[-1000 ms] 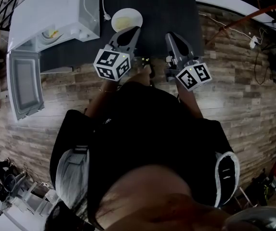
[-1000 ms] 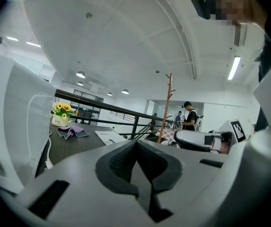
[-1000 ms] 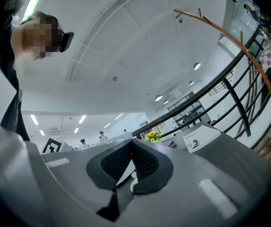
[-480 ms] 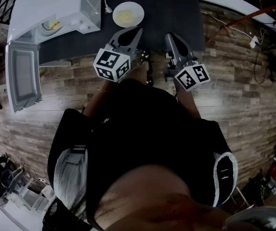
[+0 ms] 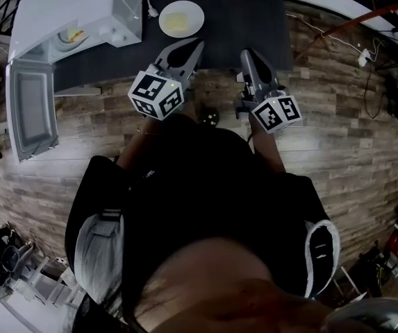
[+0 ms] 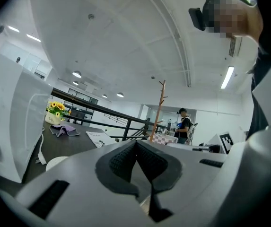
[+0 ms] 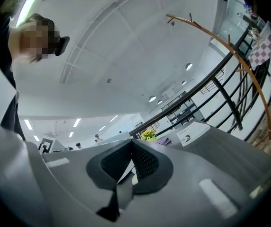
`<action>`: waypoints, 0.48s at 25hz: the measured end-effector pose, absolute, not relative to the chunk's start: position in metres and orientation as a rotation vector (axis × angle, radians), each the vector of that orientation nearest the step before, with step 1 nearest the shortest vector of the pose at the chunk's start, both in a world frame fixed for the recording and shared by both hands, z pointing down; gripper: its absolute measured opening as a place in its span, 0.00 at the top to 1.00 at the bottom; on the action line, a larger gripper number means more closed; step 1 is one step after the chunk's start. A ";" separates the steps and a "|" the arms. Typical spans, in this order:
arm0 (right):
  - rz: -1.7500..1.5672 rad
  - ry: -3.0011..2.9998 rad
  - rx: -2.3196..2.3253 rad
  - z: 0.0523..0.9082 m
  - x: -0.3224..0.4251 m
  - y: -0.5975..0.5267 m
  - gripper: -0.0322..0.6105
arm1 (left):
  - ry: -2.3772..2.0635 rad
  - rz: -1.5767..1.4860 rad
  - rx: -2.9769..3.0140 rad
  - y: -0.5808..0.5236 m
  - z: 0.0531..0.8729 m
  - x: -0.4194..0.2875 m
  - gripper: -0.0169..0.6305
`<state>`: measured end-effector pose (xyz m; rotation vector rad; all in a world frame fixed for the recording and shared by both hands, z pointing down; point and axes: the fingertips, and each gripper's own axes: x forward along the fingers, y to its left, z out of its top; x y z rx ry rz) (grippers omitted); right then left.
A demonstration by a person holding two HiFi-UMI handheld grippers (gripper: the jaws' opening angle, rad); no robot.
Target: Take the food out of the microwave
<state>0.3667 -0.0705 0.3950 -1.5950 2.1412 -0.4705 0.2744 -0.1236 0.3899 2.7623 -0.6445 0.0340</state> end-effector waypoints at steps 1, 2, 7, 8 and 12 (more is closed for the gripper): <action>-0.470 2.139 -1.601 0.395 0.367 -0.071 0.95 | -0.635 0.024 2.757 -0.124 0.389 0.274 0.96; -0.470 2.137 -1.606 0.396 0.367 -0.072 0.95 | -0.631 0.025 2.761 -0.124 0.389 0.274 0.96; -0.478 2.137 -1.612 0.395 0.361 -0.078 0.95 | -0.616 0.003 2.755 -0.127 0.393 0.265 0.96; -0.481 2.140 -1.612 0.397 0.359 -0.080 0.95 | -0.615 0.000 2.751 -0.128 0.394 0.262 0.96; -0.493 2.163 -1.613 0.398 0.343 -0.091 0.95 | -0.629 -0.006 2.752 -0.136 0.394 0.243 0.96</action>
